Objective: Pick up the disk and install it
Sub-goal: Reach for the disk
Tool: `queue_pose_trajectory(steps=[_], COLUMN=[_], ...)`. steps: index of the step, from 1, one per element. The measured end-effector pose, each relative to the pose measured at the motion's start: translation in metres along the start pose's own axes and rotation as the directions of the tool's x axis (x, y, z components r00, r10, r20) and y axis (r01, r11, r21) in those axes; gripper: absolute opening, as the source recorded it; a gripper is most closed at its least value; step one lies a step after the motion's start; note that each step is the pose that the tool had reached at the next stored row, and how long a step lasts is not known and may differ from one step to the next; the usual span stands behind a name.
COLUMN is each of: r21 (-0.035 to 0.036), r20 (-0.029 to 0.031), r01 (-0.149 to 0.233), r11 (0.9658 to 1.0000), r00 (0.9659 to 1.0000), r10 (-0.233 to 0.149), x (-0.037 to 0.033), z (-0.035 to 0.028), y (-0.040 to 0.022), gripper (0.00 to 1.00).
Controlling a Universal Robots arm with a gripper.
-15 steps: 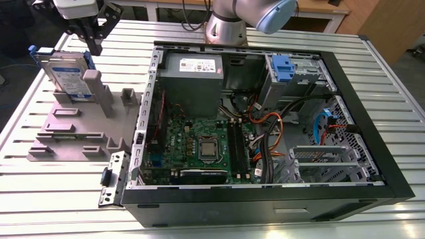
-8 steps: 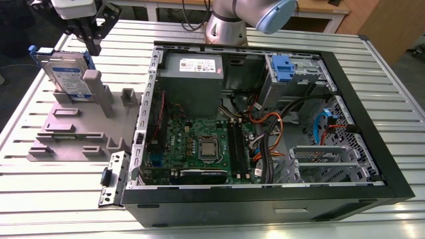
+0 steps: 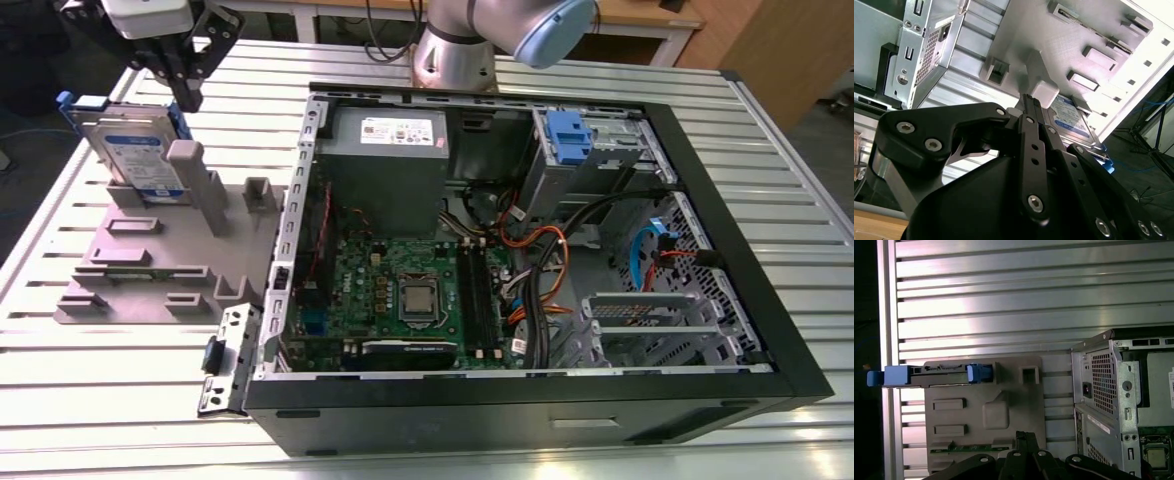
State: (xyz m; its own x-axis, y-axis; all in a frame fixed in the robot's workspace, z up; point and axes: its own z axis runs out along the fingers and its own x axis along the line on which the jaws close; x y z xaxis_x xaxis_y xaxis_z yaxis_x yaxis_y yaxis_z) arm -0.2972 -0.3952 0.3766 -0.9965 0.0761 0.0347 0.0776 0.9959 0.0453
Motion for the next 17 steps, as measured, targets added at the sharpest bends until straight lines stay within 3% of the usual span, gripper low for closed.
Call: queue_pose_trajectory(steps=[17], r21=[0.0000], r20=[0.0000], r01=[0.000], r11=[1.0000], r00=[1.0000], r10=[0.000], x=[0.0045], z=[0.0002], y=[-0.0002], gripper=[0.11])
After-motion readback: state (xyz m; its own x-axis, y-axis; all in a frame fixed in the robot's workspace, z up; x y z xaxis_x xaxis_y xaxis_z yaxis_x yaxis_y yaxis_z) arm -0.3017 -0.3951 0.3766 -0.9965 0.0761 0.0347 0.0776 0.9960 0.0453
